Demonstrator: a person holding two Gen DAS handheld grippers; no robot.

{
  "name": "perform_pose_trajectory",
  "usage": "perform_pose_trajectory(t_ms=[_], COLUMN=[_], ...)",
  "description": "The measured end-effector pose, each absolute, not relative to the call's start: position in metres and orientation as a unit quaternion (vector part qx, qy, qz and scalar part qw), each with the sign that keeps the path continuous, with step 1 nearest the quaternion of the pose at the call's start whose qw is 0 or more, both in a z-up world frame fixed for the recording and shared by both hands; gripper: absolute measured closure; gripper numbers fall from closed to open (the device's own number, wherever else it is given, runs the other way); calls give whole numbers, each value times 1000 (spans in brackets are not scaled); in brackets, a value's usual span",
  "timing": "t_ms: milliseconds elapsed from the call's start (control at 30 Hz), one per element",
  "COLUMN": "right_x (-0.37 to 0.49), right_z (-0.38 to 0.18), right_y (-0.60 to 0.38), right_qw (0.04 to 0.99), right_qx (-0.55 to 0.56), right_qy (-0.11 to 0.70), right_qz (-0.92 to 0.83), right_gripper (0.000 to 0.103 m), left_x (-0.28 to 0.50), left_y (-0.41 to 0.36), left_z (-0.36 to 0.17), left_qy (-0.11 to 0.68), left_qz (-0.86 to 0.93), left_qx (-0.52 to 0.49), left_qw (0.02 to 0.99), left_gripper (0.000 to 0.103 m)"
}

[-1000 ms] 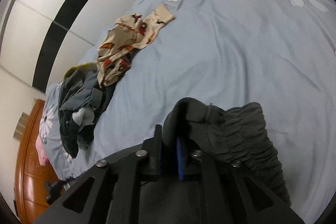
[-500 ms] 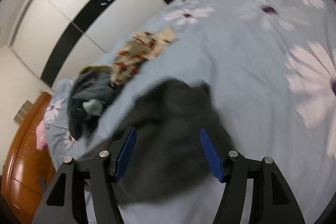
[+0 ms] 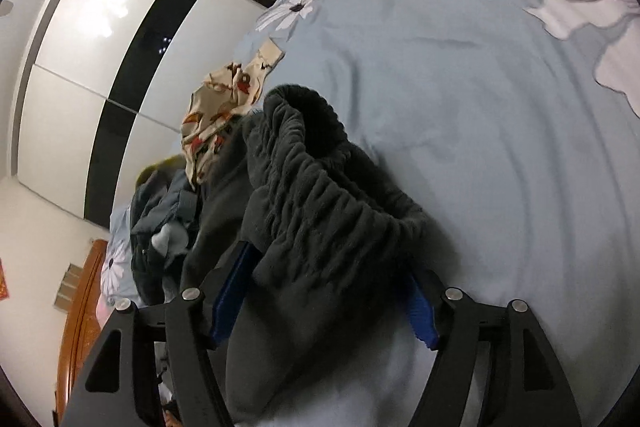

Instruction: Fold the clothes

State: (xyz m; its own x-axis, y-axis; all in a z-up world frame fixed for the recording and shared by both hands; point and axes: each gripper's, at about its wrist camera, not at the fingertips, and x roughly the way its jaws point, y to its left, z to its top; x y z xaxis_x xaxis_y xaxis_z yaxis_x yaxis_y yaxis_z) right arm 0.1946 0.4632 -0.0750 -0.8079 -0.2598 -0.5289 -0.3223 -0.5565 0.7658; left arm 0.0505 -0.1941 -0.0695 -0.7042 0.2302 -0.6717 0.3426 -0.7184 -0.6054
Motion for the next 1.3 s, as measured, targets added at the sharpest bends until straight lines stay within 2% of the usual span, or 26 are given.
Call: perform_pose_trajectory(t_ms=[33,67,133,167,233,500,633,700,800,900,967,1067,1167,1300], right_x=[193,191,185,182,179,205,239,254,268,276,282,283,281,285], right_z=[-73,-70,-62,-57,-45,42,54,39,-10,-62,-82,-84,-73,-63], right_y=[463,463,463,463,464,488,523,540,552,558,563,560,553,548], right_qw=[20,22,14,9,-2,-77,-104,-110,-87,-51,-50,-45,-27,-13], right_qx=[-304,-298,-300,-302,-299,-248,-238,-248,-293,-345,-340,-341,-354,-364], right_qy=[467,464,452,446,434,395,394,402,408,423,455,456,439,424], right_qz=[830,834,840,843,850,881,882,875,860,836,822,821,825,829], right_gripper=[47,51,58,60,63,64,65,65,65,64,64,64,59,53], left_x=[51,51,52,53,58,131,193,217,240,248,250,250,247,257], left_y=[-193,-192,-185,-182,-175,-168,-171,-171,-167,-170,-177,-184,-179,-189], left_z=[-68,-66,-59,-55,-40,63,89,76,24,-37,-54,-70,-60,-58], left_qy=[374,375,368,364,359,365,336,317,309,346,370,393,359,356], left_qz=[-845,-846,-851,-853,-858,-876,-890,-893,-878,-836,-823,-810,-821,-807], left_qx=[380,377,374,373,365,303,276,288,337,410,416,421,428,452], left_qw=[35,38,37,36,30,-85,-133,-139,-141,-114,-113,-112,-118,-137], left_gripper=[44,50,77,84,90,90,90,90,90,90,90,89,86,78])
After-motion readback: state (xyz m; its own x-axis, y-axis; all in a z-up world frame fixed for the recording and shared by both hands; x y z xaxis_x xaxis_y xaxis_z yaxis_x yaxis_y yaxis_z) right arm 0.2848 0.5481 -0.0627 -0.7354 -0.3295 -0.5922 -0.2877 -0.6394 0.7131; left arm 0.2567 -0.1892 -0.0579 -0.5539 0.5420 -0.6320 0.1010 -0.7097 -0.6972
